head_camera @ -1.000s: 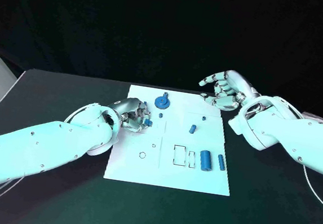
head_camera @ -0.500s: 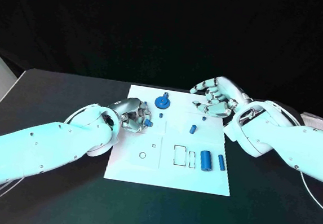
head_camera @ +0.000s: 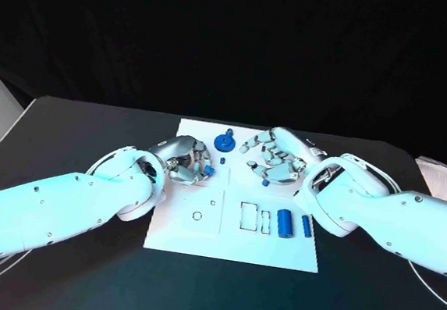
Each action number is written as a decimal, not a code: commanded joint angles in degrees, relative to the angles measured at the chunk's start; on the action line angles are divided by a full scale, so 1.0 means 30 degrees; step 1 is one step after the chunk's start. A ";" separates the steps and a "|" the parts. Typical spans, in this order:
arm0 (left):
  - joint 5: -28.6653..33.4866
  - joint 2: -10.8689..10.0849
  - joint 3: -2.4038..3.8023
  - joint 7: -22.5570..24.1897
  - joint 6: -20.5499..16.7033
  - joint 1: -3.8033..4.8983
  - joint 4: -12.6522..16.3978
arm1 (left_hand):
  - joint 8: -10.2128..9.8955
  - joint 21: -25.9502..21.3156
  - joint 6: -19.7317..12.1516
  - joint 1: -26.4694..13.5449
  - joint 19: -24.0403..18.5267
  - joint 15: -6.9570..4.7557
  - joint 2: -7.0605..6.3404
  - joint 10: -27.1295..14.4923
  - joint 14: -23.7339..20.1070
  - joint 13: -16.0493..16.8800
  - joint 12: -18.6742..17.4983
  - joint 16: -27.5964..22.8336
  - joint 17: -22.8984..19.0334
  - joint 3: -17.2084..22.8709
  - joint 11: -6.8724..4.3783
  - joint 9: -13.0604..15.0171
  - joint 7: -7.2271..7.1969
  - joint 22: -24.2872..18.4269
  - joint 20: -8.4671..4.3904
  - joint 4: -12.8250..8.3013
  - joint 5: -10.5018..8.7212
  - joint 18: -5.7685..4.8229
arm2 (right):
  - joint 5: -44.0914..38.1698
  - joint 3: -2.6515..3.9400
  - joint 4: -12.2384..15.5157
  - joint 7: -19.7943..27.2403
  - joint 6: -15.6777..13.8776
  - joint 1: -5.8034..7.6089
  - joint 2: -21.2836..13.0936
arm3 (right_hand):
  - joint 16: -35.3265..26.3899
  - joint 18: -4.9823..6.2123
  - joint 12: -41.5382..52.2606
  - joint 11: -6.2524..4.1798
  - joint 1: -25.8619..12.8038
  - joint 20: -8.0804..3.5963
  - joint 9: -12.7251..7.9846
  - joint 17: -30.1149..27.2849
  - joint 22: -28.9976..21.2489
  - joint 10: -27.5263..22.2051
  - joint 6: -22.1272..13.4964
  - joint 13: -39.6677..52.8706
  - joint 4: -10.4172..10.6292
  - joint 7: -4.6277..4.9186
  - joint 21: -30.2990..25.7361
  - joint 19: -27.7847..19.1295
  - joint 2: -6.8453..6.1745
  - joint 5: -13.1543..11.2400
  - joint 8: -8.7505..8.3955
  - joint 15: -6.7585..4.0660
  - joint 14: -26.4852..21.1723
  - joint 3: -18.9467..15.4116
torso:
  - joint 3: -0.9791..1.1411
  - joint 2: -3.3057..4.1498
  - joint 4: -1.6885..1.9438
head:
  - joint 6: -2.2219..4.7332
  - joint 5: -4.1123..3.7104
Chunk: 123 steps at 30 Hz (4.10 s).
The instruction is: Assemble the parts on the task board
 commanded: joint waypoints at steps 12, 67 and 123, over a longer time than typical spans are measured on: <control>0.1304 -0.0426 0.0405 0.0421 0.0043 -0.0037 0.0856 | 0.0075 0.0022 0.0100 -0.0465 0.0033 0.0052 -0.0048 0.0171 0.0139 0.0010 -0.0046 0.0118 0.0111 -0.0122 -0.0023 -0.0022 0.0031 -0.0015 0.0043 0.0351 0.0077 -0.0232 | -0.3048 -0.0094 0.0110 -0.2319 0.0300 -0.1020 0.1292 | 0.0194 -0.0378 0.0404 -0.0038 -0.0216 -0.0010 -0.0095 0.2771 0.3764 0.0464 0.0156 0.0409 -0.0530 -0.0030 0.0482 0.1515 0.0480 0.0141 -0.0214 0.0045 0.1481 0.1049 | 0.0004 0.0006 0.0013 | 0.0124 0.0027; 0.2899 -0.0632 0.0510 0.0195 0.0670 -0.0036 0.1333 | 0.0124 -0.0043 0.0160 -0.0492 -0.0025 0.0035 0.0072 0.0170 0.0115 0.0021 -0.0036 0.0099 0.0058 -0.0091 -0.0044 -0.0046 0.0005 -0.0103 0.0039 0.0418 0.0133 -0.0207 | -0.4453 -0.0101 -0.1093 -0.3632 0.0250 -0.1710 0.2853 | 0.0255 -0.0408 0.0583 0.0038 -0.0768 0.0025 -0.0194 0.2824 0.3862 0.0606 0.0127 0.0641 -0.1027 0.0050 0.0629 0.1545 0.0438 0.0107 -0.0381 0.0106 0.1498 0.1594 | 0.0010 -0.0005 0.0012 | -0.0131 0.0036; 0.1203 -0.0306 0.0529 -0.0049 0.0382 -0.0028 0.0968 | 0.0151 0.0010 0.0149 -0.0446 0.0036 0.0042 0.0146 0.0135 0.0192 0.0029 -0.0037 0.0139 0.0179 -0.0033 -0.0021 -0.0075 0.0039 -0.0027 0.0036 0.0411 0.0185 -0.0227 | -0.5205 0.0200 -0.0772 -0.5070 -0.1520 -0.1507 0.1481 | 0.0241 -0.0395 0.0559 0.0077 -0.1146 0.0047 -0.0248 0.2794 0.3840 0.0577 0.0028 0.0631 -0.1106 0.0115 0.0573 0.1532 0.0336 -0.0029 -0.0492 0.0131 0.1491 0.1531 | 0.0026 -0.0013 -0.0039 | -0.0022 0.0102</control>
